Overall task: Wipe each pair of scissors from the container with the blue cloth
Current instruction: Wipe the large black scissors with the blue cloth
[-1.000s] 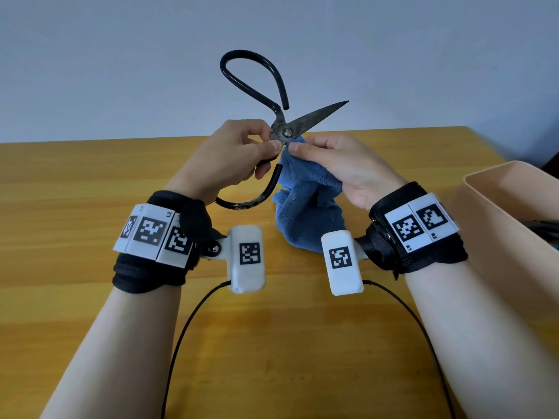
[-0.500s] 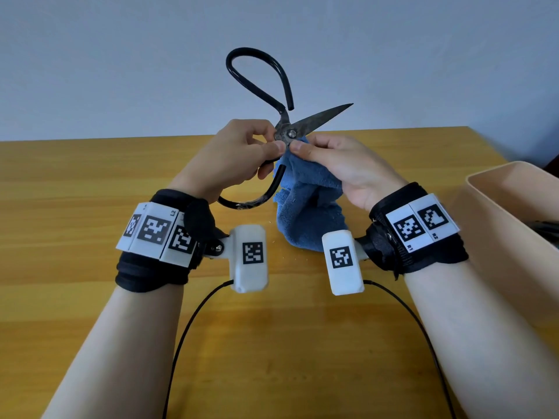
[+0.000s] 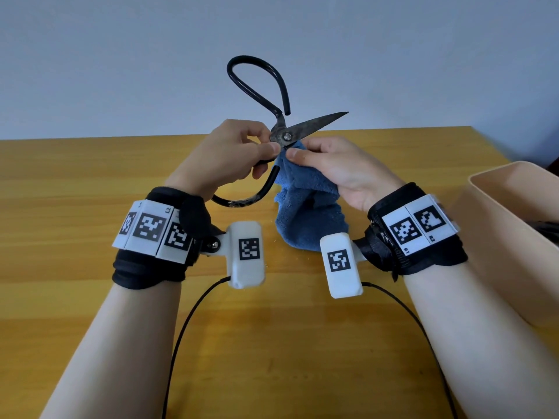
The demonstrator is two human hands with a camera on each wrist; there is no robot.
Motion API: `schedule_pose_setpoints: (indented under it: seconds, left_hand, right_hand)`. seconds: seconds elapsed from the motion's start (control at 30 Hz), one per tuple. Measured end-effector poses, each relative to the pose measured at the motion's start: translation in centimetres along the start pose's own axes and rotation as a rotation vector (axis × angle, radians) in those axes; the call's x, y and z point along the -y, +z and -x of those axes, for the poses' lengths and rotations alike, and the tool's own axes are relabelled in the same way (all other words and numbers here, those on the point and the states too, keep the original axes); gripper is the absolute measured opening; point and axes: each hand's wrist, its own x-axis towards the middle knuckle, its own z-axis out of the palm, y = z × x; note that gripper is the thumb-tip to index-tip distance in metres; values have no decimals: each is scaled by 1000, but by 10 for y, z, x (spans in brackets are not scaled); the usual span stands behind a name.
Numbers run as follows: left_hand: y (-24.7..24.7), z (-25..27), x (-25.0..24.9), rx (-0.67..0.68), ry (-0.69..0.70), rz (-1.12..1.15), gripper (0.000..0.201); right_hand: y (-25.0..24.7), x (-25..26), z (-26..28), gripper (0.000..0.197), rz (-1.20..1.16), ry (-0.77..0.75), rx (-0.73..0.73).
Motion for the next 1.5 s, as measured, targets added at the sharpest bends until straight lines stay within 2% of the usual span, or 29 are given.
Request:
schedule_pose_setpoints:
  seconds: [0.3,0.47,0.73,0.9,1.17,1.27,1.5]
  left_hand:
    - [-3,3,-2,-28,-7,37,23]
    - [-13,4,1,-119,-30,80,22]
    - [-23,5,6,-181,-49,99,20]
    - [-24,4,9,-198,-53,103,19]
    - [-20,3,9,-201,-47,107,20]
    - [-15,2,7,-214,-36,125,19]
    - [-8,-1,6,-249,-66,160,25]
  right_hand:
    - [-3,4,2,27,-16,6,27]
    - [-7,4,1,13,-25,25,57]
    - [-10,2,-1,21,-32,20,51]
    - [-11,1,-1,8,-10,37,52]
    - [-15,2,-2,11,-22,60,44]
    - [-14,3,0,5,-28,69,82]
    - [-9,5,4,8,-12,87,158]
